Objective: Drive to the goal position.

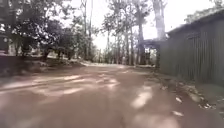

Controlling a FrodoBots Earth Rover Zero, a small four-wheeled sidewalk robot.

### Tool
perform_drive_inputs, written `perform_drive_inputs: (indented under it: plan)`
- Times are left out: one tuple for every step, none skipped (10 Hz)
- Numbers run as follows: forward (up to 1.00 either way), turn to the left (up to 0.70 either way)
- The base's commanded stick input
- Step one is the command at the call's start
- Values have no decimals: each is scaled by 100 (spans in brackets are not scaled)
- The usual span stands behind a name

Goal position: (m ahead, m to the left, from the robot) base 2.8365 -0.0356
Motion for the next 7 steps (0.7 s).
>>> perform_drive_inputs:
  plan:
    - [100, 0]
    - [100, 0]
    - [100, 0]
    - [100, 0]
    - [100, 0]
    - [100, 0]
    - [100, 0]
